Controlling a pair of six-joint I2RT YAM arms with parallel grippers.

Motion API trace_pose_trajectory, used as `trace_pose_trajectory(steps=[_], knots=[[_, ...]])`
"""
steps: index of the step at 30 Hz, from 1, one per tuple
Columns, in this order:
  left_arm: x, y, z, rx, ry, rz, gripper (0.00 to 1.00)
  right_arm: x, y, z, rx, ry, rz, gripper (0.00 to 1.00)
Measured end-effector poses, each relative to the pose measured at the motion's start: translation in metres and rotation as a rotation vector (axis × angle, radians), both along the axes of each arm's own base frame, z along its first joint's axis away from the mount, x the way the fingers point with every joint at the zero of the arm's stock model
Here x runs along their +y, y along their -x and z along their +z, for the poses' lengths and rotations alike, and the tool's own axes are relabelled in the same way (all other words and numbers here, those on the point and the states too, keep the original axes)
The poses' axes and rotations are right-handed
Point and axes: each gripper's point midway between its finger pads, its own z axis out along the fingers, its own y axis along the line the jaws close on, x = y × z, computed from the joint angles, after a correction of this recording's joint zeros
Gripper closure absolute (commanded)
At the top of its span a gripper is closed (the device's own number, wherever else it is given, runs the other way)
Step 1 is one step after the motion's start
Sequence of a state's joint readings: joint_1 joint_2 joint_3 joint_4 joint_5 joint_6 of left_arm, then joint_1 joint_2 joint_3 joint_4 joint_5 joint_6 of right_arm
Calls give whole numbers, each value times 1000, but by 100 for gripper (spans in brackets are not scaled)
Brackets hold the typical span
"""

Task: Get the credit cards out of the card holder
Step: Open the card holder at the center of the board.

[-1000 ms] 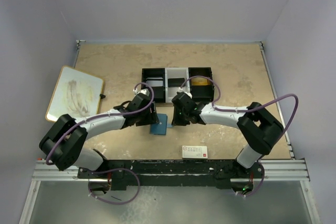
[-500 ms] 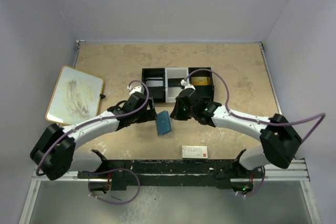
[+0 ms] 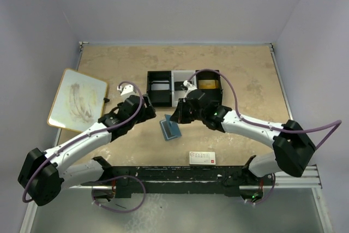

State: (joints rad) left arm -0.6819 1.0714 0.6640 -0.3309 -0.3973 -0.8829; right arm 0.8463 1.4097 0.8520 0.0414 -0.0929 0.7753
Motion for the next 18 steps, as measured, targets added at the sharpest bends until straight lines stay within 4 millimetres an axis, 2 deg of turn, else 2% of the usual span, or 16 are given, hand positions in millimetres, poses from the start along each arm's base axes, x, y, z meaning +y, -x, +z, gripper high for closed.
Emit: trace_pose_trajectory(steps=[3, 5, 8, 11, 15, 18], knots=[[-4, 1, -3, 12, 7, -16, 17, -4, -5, 3, 5, -16, -25, 100], [-11, 1, -7, 28, 19, -40, 19, -17, -13, 1, 16, -30, -65, 100], [-25, 1, -15, 58, 49, -88, 20, -50, -25, -10, 47, -51, -148, 100], [-40, 2, -23, 88, 80, -147, 23, -79, -26, -30, 86, -45, -208, 100], [-61, 6, -34, 139, 116, -237, 26, -99, -7, -66, 163, -20, -236, 100], [-81, 5, -34, 158, 157, -306, 28, -113, 15, -92, 235, -2, -257, 100]])
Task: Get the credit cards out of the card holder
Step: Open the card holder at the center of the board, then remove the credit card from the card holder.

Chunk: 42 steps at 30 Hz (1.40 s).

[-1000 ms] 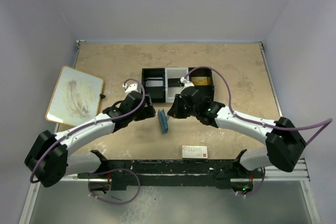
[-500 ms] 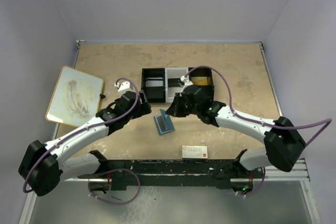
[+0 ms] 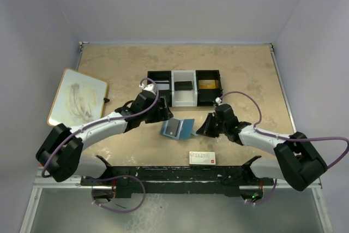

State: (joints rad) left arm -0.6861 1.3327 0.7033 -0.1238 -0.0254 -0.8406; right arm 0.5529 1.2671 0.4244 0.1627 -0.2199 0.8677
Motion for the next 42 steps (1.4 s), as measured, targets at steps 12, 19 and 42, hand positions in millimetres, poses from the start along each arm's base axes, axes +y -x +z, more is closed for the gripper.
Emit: trace_pose_trajectory(steps=[12, 19, 42], knots=[[-94, 7, 0, 39, 90, -280, 43, -14, 5, -7, 9, -17, -75, 99], [-111, 23, -28, 112, 80, -346, 58, -22, 0, -15, 29, 8, -99, 96], [-97, 18, -53, 141, -14, -286, 74, 18, -37, 50, -129, -125, 50, 82]])
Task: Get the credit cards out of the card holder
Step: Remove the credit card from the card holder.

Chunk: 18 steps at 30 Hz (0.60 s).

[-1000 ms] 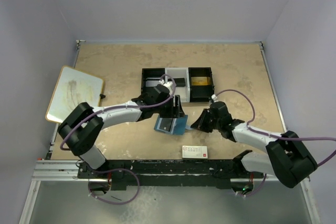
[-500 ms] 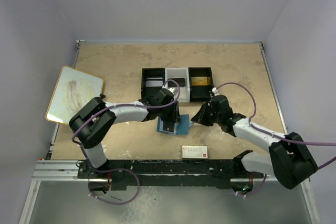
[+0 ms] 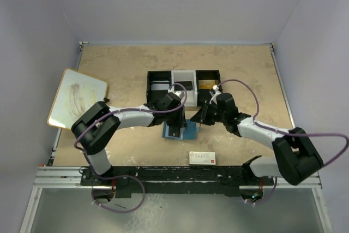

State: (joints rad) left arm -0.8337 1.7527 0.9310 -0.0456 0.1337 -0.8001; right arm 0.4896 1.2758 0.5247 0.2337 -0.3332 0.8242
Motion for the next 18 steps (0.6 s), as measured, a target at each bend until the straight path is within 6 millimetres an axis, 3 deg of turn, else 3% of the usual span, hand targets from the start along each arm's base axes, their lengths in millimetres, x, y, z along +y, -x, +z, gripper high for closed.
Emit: trace_pose_trajectory(steps=[5, 8, 13, 18], knots=[[4, -2, 6, -19, -12, 10, 74, 1, 9, -43, 113, 30, 16, 85], [12, -4, 20, -56, -20, 32, 69, -2, 14, -61, 156, 49, 15, 85], [26, -13, 48, -148, -38, 77, 66, 1, 12, -60, 140, 32, 24, 85], [43, -14, 41, -160, -116, 101, 67, 2, 12, -58, 129, 23, 32, 83]])
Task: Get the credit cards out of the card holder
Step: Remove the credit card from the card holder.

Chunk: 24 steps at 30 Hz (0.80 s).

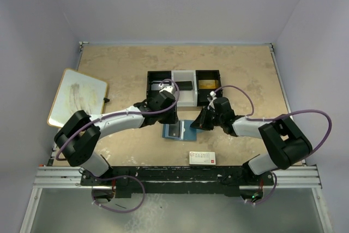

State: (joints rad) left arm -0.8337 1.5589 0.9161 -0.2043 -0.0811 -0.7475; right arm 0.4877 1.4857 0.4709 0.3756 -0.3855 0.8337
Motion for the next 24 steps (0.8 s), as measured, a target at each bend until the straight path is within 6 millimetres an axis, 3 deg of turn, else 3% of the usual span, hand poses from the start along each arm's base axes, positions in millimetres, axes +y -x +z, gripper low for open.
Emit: trace_pose_trajectory(steps=[13, 24], knots=[[32, 22, -37, 71, -121, 11, 75, 11, 2, 11, -50, -41, 46, 78], [34, 23, -41, 72, -121, 12, 75, 39, 11, 20, -78, -47, 134, 75]])
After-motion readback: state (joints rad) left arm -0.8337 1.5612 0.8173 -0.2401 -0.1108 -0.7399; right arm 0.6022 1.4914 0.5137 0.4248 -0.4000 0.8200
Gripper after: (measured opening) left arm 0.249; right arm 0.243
